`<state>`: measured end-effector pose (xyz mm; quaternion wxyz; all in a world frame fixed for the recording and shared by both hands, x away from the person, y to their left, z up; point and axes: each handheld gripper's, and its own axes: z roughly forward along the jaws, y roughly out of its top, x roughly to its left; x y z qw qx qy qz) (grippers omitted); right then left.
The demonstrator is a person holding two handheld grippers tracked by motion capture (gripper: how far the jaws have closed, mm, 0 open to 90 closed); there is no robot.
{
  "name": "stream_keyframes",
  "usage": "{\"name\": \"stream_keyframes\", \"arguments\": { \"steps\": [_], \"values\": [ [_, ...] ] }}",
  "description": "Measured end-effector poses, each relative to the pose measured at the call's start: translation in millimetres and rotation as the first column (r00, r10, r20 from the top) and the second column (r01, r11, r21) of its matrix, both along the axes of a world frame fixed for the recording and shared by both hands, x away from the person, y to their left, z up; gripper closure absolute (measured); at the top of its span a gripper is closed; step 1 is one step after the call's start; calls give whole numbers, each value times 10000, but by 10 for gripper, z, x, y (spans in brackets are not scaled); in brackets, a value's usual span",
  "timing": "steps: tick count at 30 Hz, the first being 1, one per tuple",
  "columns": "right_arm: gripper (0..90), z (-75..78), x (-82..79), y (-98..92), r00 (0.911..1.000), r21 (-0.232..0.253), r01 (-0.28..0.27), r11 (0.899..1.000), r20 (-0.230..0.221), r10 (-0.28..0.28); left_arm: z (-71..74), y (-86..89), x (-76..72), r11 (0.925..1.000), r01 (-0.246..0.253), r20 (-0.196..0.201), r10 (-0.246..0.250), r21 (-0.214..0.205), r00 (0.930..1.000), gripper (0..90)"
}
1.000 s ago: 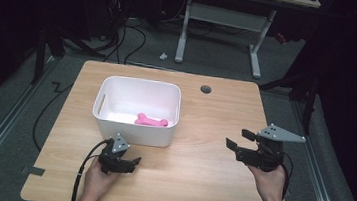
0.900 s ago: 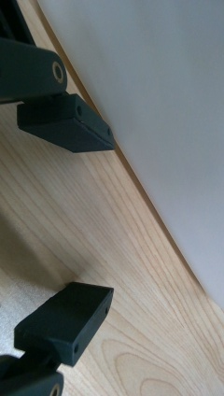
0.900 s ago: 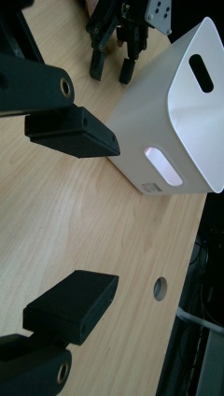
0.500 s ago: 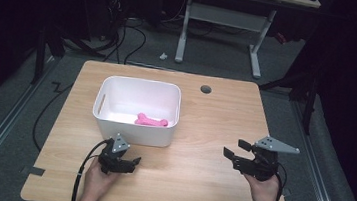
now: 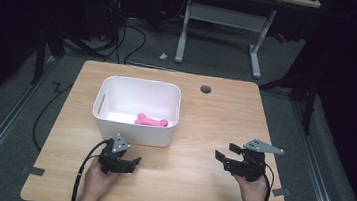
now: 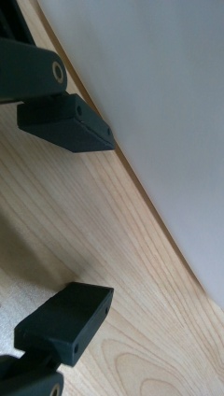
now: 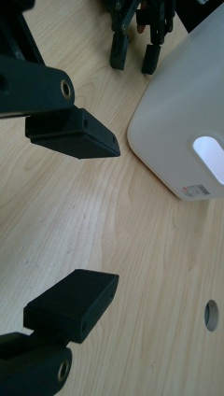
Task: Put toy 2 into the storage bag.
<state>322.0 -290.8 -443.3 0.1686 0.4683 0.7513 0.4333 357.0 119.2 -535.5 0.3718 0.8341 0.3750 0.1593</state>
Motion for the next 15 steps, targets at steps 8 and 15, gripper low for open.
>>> {"name": "stream_keyframes", "arguments": {
  "steps": [8,15],
  "values": [
    [336,-171,70,64,9995,52,50,10000,-308,-48,0,0,0,10000,2,-2,-2,2,10000,247],
    [338,-347,126,111,9965,-247,2,9997,-833,-23,0,0,0,10000,4,1,-4,7,10000,247]
  ]
}}
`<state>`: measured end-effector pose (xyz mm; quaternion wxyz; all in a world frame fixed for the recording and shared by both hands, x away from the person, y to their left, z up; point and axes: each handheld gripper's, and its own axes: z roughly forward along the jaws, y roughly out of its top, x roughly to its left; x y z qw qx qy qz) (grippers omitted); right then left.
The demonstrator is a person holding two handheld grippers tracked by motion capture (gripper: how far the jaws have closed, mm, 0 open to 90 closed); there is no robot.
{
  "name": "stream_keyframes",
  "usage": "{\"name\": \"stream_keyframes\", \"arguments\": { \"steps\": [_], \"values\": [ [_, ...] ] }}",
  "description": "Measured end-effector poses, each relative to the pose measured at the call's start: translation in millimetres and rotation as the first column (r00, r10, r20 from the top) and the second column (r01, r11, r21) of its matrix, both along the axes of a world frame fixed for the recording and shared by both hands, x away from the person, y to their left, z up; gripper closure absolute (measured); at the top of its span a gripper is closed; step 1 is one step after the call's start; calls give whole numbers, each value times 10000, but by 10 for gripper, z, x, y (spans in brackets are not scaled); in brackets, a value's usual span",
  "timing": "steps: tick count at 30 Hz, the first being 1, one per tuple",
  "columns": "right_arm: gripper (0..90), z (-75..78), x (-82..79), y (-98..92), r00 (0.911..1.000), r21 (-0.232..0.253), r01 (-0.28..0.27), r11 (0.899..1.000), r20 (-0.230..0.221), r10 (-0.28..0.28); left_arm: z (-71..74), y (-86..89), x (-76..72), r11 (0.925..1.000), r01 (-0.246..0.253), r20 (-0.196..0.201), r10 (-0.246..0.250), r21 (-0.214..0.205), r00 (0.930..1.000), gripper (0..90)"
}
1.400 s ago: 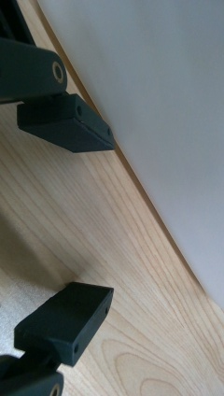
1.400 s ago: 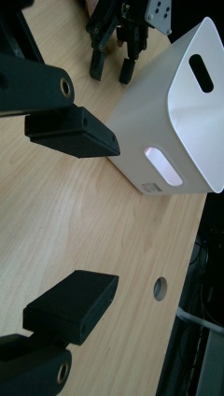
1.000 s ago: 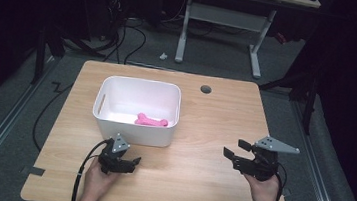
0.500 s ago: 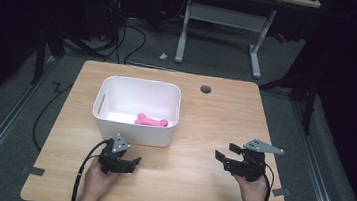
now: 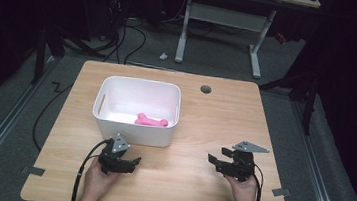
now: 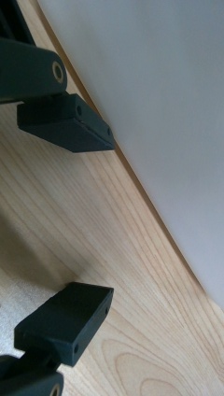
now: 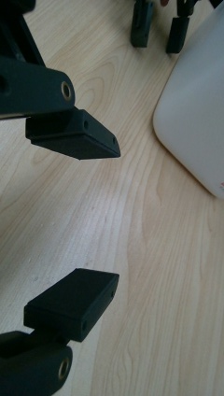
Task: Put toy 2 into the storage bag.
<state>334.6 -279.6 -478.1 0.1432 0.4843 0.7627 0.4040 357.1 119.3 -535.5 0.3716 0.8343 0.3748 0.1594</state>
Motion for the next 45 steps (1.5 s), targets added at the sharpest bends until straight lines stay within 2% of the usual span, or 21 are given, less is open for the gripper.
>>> {"name": "stream_keyframes", "arguments": {
  "steps": [8,18,32,41,45],
  "values": [
    [339,-176,76,28,9994,-190,134,9997,-326,-140,0,0,0,10000,-2,-3,2,-4,10000,247],
    [340,-306,130,75,9983,-315,155,9994,-553,-172,0,0,0,10000,0,1,0,-1,10000,247],
    [338,-398,184,161,9986,-903,204,9957,-465,-246,0,0,0,10000,0,3,0,2,10000,247],
    [330,-455,203,230,9985,-1579,282,9871,-425,-353,0,0,0,10000,0,4,0,3,10000,247],
    [324,-483,200,249,9992,-1659,307,9857,-213,-347,0,0,0,10000,-4,0,4,-4,10000,247]
  ]
}}
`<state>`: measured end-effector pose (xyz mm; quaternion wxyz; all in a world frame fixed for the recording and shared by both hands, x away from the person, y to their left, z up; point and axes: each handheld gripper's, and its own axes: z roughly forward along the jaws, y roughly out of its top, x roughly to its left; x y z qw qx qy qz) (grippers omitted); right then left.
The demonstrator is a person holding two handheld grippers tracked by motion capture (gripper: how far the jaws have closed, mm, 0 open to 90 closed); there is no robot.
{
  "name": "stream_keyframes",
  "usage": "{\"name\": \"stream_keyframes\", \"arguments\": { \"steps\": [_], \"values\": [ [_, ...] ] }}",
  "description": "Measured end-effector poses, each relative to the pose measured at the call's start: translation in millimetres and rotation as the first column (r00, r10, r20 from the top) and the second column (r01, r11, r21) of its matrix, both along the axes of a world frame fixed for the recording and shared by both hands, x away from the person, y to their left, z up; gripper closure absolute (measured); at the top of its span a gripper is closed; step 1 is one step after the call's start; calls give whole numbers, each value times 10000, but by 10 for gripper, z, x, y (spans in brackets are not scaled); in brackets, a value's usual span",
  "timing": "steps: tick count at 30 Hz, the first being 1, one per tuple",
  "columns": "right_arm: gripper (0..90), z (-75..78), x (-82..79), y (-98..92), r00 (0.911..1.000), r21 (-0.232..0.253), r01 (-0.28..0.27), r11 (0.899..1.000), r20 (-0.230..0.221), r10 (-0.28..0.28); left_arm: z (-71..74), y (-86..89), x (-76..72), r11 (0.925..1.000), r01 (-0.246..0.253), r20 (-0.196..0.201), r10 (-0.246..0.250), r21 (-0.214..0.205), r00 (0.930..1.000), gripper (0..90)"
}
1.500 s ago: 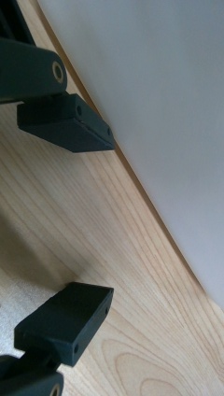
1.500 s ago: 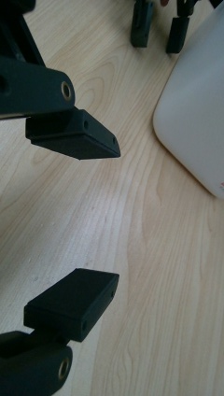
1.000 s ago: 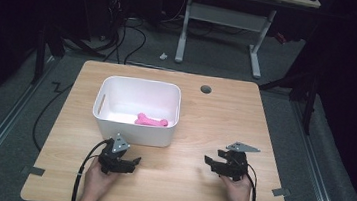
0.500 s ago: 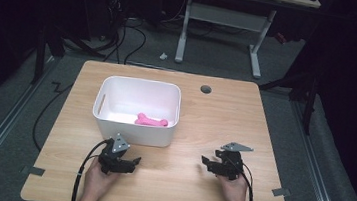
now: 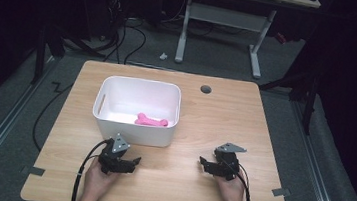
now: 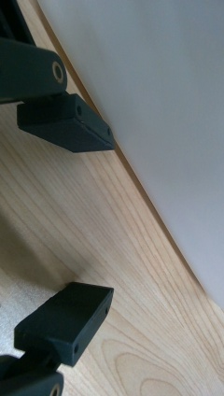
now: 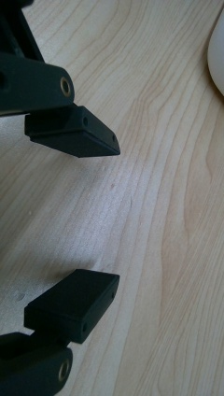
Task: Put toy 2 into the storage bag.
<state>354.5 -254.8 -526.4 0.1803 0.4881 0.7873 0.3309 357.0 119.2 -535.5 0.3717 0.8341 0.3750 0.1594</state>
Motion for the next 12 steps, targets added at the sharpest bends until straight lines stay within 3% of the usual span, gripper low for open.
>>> {"name": "stream_keyframes", "arguments": {
  "steps": [3,12],
  "values": [
    [298,-51,-22,48,9984,-367,-44,9993,564,65,0,0,0,10000,0,1,0,2,10000,247],
    [285,-51,-33,66,9984,-388,182,9991,543,-161,0,0,0,10000,1,1,-1,5,10000,247]
  ]
}}
